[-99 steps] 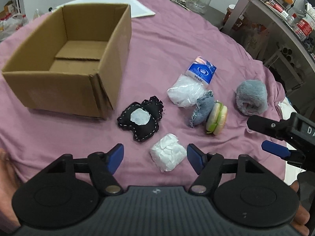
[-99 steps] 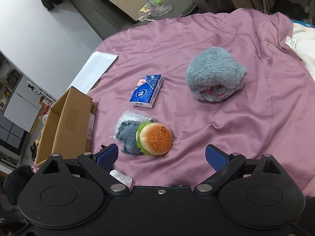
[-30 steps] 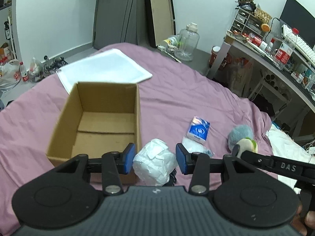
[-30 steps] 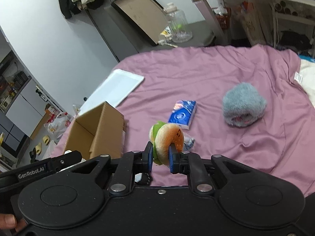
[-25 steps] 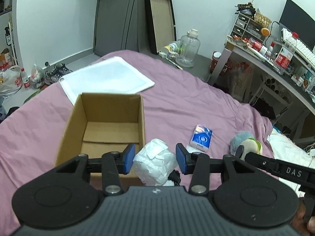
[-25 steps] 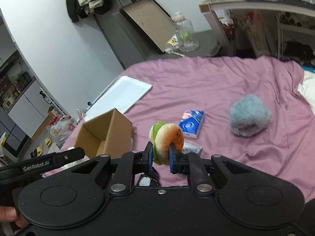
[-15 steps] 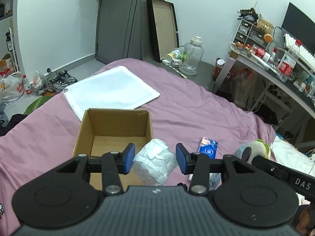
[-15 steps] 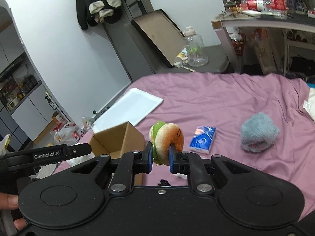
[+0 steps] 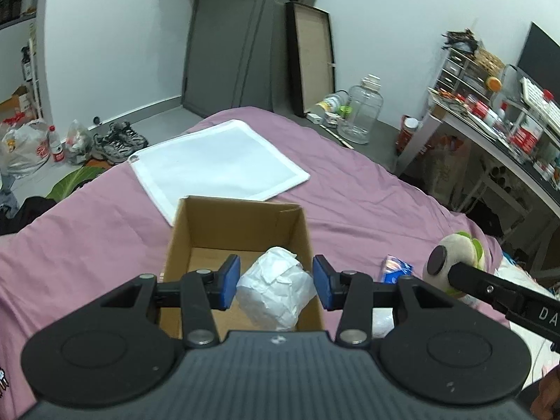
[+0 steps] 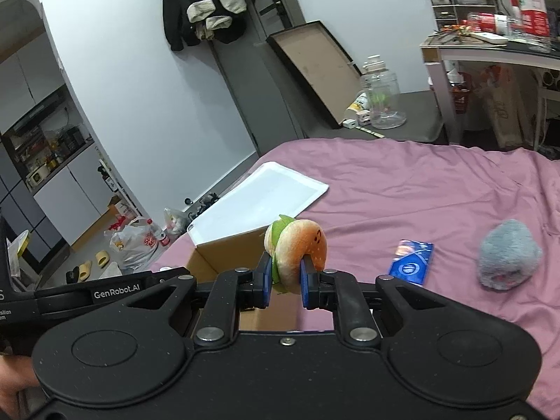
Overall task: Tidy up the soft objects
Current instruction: 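Carry the hamburger plush with the right tool while the left tool grasps the white tissue ball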
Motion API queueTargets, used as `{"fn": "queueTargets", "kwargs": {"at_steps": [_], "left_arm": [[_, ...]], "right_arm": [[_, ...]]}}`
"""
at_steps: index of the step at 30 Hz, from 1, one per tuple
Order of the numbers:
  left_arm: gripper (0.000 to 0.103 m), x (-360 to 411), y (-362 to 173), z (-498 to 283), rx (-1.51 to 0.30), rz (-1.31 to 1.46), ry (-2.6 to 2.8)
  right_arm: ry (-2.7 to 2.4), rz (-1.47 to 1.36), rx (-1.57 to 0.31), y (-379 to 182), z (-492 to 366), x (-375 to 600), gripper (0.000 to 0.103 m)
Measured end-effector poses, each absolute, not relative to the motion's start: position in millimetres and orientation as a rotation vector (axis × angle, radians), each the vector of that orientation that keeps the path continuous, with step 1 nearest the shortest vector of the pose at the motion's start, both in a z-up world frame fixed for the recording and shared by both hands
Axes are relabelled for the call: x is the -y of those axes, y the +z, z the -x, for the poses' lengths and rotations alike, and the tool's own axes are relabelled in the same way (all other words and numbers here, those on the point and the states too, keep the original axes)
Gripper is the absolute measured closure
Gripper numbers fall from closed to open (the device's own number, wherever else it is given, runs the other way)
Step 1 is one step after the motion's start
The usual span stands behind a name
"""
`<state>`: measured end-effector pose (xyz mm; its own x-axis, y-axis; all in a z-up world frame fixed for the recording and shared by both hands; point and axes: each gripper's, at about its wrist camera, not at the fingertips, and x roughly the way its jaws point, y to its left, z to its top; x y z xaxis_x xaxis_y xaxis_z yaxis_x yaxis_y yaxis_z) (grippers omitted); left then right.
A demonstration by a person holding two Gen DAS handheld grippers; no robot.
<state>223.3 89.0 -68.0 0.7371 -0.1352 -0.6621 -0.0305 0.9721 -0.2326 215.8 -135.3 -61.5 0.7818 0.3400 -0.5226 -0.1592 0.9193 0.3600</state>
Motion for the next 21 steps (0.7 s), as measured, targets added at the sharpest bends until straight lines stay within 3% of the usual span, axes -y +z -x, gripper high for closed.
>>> {"fn": "queueTargets", "kwargs": {"at_steps": [21], "left_arm": [[0.059, -142, -108, -264, -0.734, 0.362, -0.039]], "right_arm": [[0.328, -0.269, -0.693, -87, -264, 51, 0.087]]}}
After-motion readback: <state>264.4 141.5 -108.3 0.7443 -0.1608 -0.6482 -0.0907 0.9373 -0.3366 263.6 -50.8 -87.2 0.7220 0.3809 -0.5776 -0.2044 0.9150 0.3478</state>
